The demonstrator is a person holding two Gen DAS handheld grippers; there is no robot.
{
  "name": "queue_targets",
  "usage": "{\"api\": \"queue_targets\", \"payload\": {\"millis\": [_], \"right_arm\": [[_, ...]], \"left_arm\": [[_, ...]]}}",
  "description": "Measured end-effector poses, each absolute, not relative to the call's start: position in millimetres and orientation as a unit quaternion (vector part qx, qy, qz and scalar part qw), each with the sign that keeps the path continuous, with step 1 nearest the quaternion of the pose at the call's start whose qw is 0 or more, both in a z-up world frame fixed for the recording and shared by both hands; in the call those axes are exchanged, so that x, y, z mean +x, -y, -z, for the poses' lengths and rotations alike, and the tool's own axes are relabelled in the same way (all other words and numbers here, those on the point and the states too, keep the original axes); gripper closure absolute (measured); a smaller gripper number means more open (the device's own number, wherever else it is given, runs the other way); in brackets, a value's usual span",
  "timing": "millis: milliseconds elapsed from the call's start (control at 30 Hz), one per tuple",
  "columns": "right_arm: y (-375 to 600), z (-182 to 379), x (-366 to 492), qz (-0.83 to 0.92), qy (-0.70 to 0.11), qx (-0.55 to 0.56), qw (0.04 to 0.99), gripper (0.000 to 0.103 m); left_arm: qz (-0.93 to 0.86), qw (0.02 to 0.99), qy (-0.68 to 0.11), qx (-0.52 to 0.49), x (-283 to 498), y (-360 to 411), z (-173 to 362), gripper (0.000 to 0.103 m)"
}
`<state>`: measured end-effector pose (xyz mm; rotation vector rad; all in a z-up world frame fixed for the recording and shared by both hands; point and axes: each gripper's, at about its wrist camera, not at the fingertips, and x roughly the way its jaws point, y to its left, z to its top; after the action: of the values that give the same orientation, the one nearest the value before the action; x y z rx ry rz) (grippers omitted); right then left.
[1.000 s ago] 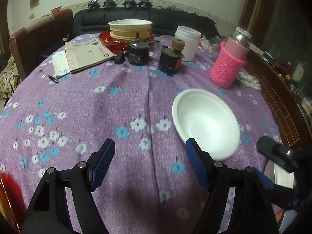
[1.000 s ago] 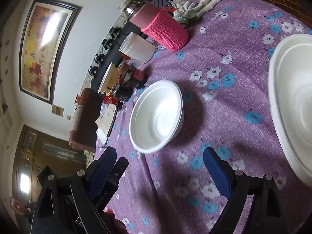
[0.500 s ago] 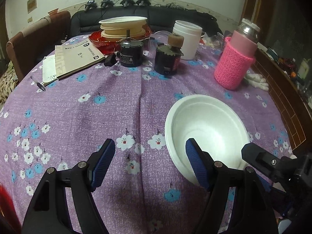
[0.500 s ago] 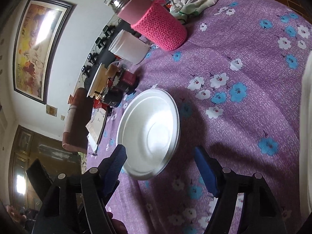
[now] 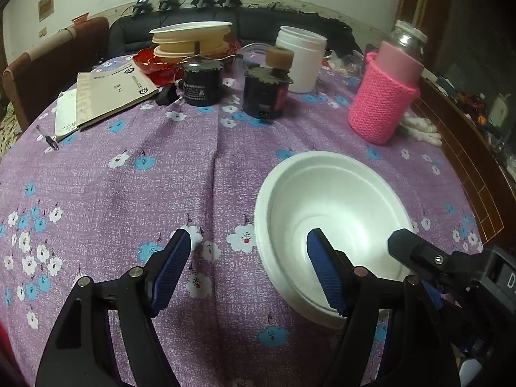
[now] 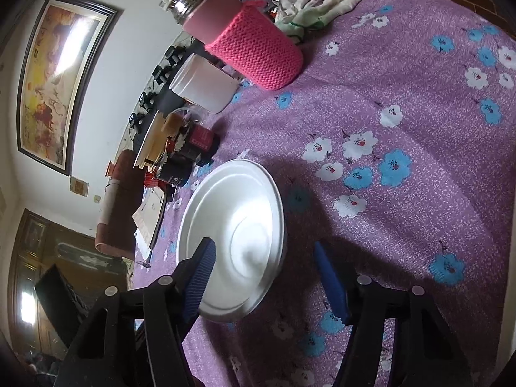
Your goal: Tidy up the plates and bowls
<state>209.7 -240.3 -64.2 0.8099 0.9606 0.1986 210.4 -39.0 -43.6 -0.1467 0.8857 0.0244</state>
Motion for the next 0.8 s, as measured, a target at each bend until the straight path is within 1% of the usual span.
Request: {"api": "queue_targets", "payload": {"millis": [33,67,133,167,200,233,267,300,333,367,400,467,500,533,600,633,800], "right_arm": [[240.2,63.6,210.1,-0.094,-0.446,0.378,0.806,0.044],[239.8,63.3,210.3,-0.094,-0.445,0.376,0.807,0.045],[239.0,64.2,211.0,-0.096,-0.446,0.373,0.808,0.048],[238.2,65.5,211.5,-0.096,-0.448,0.372,0.807,0.049],[237.5,66.4,212.0,-0.095,-0.45,0.37,0.808,0.053],[236.9,66.7,212.3,-0.095,-0.451,0.367,0.808,0.057],[236.8,66.9,212.5,-0.094,-0.452,0.365,0.808,0.06],[236.7,67.0,212.6,-0.093,-0.452,0.363,0.809,0.066],[236.0,67.4,213.0,-0.093,-0.454,0.359,0.81,0.07],[235.6,68.4,213.3,-0.094,-0.455,0.358,0.81,0.071],[234.8,69.1,213.5,-0.096,-0.456,0.358,0.809,0.072],[233.5,68.2,213.0,-0.098,-0.454,0.353,0.812,0.077],[233.2,67.8,212.6,-0.099,-0.454,0.352,0.813,0.081],[232.5,68.0,212.5,-0.1,-0.454,0.352,0.812,0.083],[232.2,68.3,212.5,-0.101,-0.454,0.352,0.813,0.085],[232.6,68.2,212.5,-0.103,-0.454,0.352,0.812,0.087],[232.8,69.3,212.3,-0.104,-0.455,0.354,0.811,0.088]], "left_arm": [[-0.012,0.901,-0.428,-0.075,210.5,37.6,43.7,0.033],[-0.014,0.9,-0.428,-0.079,210.8,35.8,43.8,0.038],[-0.014,0.899,-0.429,-0.084,211.1,33.9,44.5,0.04],[-0.017,0.899,-0.429,-0.085,211.0,33.3,44.9,0.042],[-0.019,0.899,-0.428,-0.086,211.1,32.9,45.5,0.05],[-0.02,0.899,-0.43,-0.086,211.8,32.5,46.5,0.054],[-0.021,0.898,-0.432,-0.086,212.6,32.1,47.7,0.06],[-0.022,0.897,-0.434,-0.084,213.3,31.8,49.3,0.064],[-0.021,0.896,-0.435,-0.084,213.6,31.6,50.5,0.064],[-0.019,0.896,-0.435,-0.085,213.6,31.9,50.9,0.067],[-0.015,0.897,-0.434,-0.083,213.2,33.1,50.2,0.072],[-0.006,0.898,-0.434,-0.078,211.9,36.3,48.3,0.08],[-0.003,0.898,-0.433,-0.078,211.1,37.0,47.6,0.083],[-0.001,0.898,-0.434,-0.077,211.0,37.5,47.3,0.084],[0.005,0.897,-0.435,-0.078,210.8,38.4,46.9,0.09],[0.007,0.897,-0.435,-0.078,210.7,38.5,46.4,0.09],[0.019,0.894,-0.438,-0.097,212.1,33.8,45.8,0.092]]}}
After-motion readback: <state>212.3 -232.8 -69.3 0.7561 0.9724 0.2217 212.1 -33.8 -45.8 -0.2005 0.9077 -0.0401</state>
